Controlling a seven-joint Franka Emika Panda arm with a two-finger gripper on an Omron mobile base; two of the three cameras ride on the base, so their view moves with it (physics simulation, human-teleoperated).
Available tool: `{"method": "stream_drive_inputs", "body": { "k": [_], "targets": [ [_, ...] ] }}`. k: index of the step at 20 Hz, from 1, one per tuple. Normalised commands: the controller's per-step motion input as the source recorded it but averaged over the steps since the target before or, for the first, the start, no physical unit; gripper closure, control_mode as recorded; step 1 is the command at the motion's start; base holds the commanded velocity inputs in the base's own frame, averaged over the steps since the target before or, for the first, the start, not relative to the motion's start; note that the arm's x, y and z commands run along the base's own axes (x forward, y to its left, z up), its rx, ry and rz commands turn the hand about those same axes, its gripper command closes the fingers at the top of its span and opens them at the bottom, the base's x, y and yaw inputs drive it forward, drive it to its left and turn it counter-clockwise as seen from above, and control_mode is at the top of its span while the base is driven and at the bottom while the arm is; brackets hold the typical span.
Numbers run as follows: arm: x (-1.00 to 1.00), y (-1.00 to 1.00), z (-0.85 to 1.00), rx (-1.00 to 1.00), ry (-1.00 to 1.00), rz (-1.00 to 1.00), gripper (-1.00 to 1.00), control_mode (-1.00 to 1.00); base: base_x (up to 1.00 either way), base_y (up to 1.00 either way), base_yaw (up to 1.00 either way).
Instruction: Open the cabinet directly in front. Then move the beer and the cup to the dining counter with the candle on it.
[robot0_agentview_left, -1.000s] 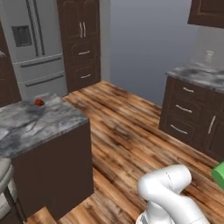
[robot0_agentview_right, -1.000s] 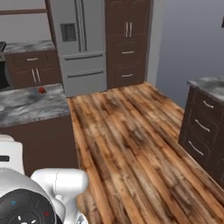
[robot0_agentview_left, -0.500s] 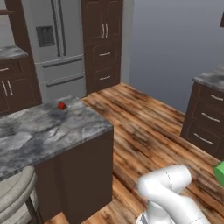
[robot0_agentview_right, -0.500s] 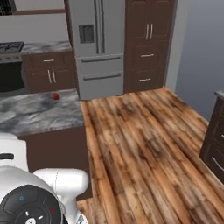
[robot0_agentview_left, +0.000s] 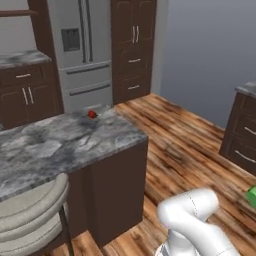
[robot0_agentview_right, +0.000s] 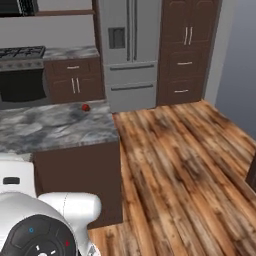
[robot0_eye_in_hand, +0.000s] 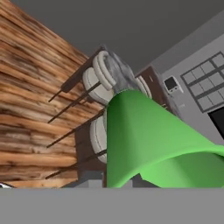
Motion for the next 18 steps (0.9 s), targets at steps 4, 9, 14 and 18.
{"method": "stream_drive_inputs", "body": {
  "k": [4, 9, 14, 18],
  "targets": [
    [0.0, 0.0, 0.0, 0.0, 0.0, 0.0, 1.0, 1.0, -0.02, 0.92, 0.11],
    [0.0, 0.0, 0.0, 0.0, 0.0, 0.0, 1.0, 1.0, 0.03, 0.94, 0.11],
    [0.0, 0.0, 0.0, 0.0, 0.0, 0.0, 1.0, 1.0, 0.55, 0.34, 0.13],
    [0.0, 0.0, 0.0, 0.0, 0.0, 0.0, 1.0, 1.0, 0.87, 0.0, 0.13]
  ]
}}
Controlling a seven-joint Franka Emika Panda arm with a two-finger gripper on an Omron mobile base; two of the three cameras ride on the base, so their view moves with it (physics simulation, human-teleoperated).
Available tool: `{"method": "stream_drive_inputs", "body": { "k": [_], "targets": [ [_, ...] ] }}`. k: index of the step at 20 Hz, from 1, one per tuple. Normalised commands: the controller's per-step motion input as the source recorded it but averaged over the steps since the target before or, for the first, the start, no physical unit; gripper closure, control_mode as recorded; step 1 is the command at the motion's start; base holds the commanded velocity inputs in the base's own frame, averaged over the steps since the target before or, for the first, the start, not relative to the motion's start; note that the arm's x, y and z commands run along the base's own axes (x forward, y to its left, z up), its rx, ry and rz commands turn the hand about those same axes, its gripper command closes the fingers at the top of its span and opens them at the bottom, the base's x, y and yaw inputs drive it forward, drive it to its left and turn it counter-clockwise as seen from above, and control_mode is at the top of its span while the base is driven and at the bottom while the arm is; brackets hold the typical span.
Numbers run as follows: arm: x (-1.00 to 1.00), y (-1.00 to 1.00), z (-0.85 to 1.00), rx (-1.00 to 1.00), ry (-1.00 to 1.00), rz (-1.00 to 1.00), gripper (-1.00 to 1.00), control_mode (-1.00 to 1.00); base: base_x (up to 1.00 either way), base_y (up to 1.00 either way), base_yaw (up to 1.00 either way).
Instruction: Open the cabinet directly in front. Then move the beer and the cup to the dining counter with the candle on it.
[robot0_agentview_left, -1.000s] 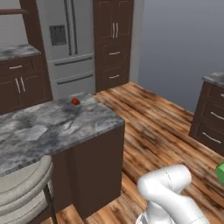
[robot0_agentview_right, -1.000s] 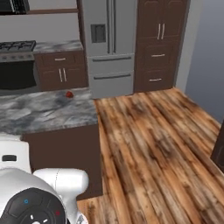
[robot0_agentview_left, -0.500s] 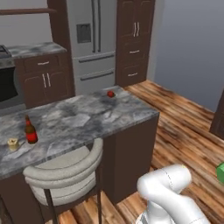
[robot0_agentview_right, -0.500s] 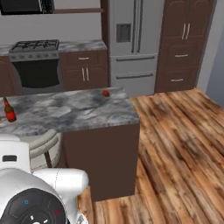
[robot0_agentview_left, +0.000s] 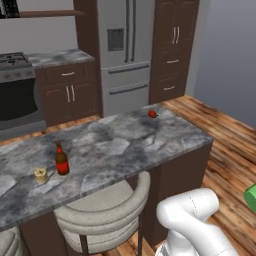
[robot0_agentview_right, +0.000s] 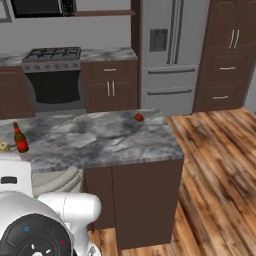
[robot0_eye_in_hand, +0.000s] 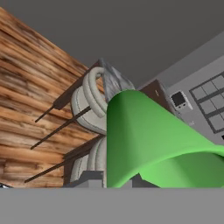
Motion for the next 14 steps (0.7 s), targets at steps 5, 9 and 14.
{"method": "stream_drive_inputs", "body": {
  "k": [5, 9, 14],
  "targets": [
    [0.0, 0.0, 0.0, 0.0, 0.0, 0.0, 1.0, 1.0, 0.85, 0.2, 0.09],
    [0.0, 0.0, 0.0, 0.0, 0.0, 0.0, 1.0, 1.0, 0.88, 0.34, 0.06],
    [0.0, 0.0, 0.0, 0.0, 0.0, 0.0, 1.0, 1.0, 1.0, 0.43, 0.03]
  ]
}}
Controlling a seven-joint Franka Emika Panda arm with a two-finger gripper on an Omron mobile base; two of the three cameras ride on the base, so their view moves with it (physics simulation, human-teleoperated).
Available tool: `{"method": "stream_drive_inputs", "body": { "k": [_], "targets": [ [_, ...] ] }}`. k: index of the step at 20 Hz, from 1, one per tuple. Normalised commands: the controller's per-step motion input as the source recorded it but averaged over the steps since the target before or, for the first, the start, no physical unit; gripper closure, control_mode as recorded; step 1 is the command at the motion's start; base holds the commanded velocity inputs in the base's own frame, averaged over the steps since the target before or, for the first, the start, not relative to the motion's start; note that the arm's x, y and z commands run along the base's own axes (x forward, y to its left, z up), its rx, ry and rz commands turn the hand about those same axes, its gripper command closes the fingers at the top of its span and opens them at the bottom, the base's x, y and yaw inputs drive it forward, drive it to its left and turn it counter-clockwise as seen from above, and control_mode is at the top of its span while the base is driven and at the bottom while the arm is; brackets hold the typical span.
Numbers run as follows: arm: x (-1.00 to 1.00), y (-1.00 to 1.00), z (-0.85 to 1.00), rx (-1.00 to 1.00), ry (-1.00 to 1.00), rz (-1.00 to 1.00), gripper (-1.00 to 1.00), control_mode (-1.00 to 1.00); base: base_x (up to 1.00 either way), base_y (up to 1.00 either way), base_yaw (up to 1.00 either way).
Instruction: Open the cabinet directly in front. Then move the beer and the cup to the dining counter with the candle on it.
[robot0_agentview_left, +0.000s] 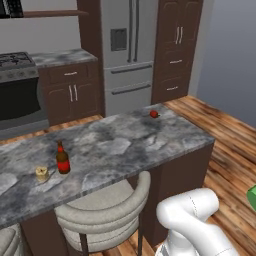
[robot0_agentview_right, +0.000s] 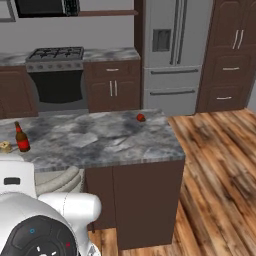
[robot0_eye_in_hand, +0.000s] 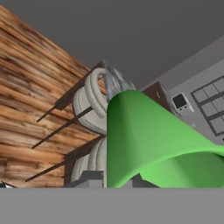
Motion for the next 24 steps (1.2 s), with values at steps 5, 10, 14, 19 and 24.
{"method": "stream_drive_inputs", "body": {
  "k": [5, 10, 14, 19, 24],
  "targets": [
    [0.0, 0.0, 0.0, 0.0, 0.0, 0.0, 1.0, 1.0, 0.91, 0.49, 0.0],
    [0.0, 0.0, 0.0, 0.0, 0.0, 0.0, 1.0, 1.0, 0.38, 0.31, 0.0],
    [0.0, 0.0, 0.0, 0.0, 0.0, 0.0, 1.0, 1.0, 0.25, 0.31, -0.01],
    [0.0, 0.0, 0.0, 0.0, 0.0, 0.0, 1.0, 1.0, 0.46, 0.49, 0.01],
    [0.0, 0.0, 0.0, 0.0, 0.0, 0.0, 1.0, 1.0, 0.59, 0.28, 0.28]
  ]
}}
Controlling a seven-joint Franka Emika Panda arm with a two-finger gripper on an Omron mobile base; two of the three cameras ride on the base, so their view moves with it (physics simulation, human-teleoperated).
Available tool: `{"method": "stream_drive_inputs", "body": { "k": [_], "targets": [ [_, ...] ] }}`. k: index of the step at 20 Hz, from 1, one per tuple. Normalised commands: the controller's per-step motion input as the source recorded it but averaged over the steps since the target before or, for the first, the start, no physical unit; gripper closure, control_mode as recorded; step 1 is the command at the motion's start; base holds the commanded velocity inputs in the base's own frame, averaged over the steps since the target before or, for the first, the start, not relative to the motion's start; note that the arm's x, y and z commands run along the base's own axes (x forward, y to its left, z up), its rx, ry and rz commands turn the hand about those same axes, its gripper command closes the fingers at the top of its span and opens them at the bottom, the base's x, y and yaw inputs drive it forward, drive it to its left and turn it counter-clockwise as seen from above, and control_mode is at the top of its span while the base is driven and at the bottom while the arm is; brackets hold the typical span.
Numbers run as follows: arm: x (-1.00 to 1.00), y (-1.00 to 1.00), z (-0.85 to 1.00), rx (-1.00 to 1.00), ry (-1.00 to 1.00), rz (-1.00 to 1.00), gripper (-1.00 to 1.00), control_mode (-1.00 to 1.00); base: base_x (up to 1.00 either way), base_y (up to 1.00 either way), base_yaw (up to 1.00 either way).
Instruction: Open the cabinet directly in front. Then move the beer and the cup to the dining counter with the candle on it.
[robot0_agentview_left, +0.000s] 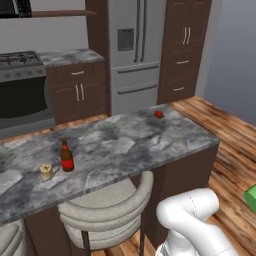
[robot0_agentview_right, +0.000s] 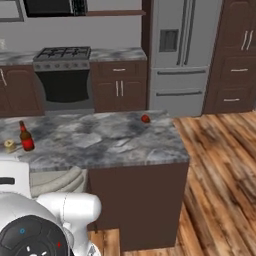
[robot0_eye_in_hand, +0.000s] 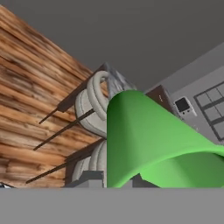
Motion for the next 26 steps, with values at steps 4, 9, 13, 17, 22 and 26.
{"method": "stream_drive_inputs", "body": {
  "k": [4, 9, 13, 17, 22, 26],
  "targets": [
    [0.0, 0.0, 0.0, 0.0, 0.0, 0.0, 1.0, 1.0, 0.54, 0.15, 0.37],
    [0.0, 0.0, 0.0, 0.0, 0.0, 0.0, 1.0, 1.0, 0.64, 0.15, 0.36],
    [0.0, 0.0, 0.0, 0.0, 0.0, 0.0, 1.0, 1.0, 0.7, 0.15, 0.37],
    [0.0, 0.0, 0.0, 0.0, 0.0, 0.0, 1.0, 1.0, 0.44, 0.14, 0.26],
    [0.0, 0.0, 0.0, 0.0, 0.0, 0.0, 1.0, -1.0, 0.0, 0.0, 0.01],
    [0.02, 0.11, 0.06, 0.0, 0.08, 0.0, 1.0, -1.0, 0.0, 0.0, 0.0]
  ]
}}
